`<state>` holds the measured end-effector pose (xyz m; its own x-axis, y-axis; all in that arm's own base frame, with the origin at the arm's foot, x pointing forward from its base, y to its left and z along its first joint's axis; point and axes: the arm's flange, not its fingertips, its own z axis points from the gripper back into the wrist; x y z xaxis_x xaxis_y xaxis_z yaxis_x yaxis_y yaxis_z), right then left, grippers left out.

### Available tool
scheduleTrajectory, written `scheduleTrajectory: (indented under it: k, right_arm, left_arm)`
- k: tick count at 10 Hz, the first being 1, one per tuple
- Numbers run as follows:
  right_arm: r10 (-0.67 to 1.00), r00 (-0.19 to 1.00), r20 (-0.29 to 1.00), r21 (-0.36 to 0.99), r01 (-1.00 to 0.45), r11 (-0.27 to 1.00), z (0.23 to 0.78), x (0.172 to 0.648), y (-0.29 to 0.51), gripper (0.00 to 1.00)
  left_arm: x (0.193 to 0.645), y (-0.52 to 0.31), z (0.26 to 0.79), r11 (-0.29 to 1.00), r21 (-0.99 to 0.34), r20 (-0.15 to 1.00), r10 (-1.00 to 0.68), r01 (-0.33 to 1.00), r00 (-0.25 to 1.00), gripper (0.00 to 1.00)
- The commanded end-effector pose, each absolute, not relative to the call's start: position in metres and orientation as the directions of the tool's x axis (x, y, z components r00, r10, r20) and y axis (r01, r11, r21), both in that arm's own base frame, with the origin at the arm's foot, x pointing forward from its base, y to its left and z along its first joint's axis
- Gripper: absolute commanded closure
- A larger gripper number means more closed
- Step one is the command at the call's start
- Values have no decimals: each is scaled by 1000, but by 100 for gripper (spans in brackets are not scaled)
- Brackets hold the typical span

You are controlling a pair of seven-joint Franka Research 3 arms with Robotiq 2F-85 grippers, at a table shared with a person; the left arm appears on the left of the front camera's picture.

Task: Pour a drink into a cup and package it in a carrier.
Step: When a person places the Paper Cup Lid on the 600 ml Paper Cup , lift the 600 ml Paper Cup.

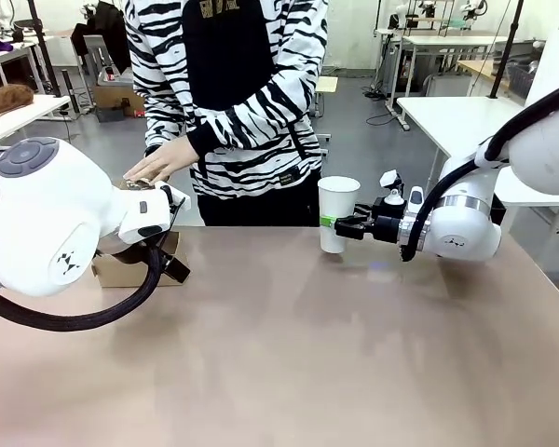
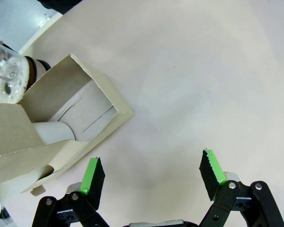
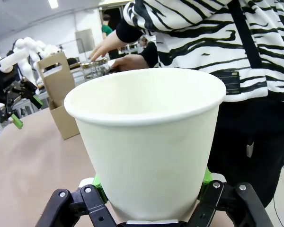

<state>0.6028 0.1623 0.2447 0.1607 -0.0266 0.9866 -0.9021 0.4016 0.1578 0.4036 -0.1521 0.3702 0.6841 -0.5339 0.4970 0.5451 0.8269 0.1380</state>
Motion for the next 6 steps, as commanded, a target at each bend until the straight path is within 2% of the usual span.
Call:
scheduleTrajectory:
  k: [1, 6]
  right_arm:
    - [-29, 159, 987, 157, -903, 400, 248, 601, 164, 20]
    - [-29, 159, 987, 157, -903, 400, 248, 601, 164, 20]
  left_arm:
    - [404, -152, 371, 828, 136, 499, -532, 545, 684, 0]
    - [404, -152, 371, 828, 136, 499, -532, 545, 684, 0]
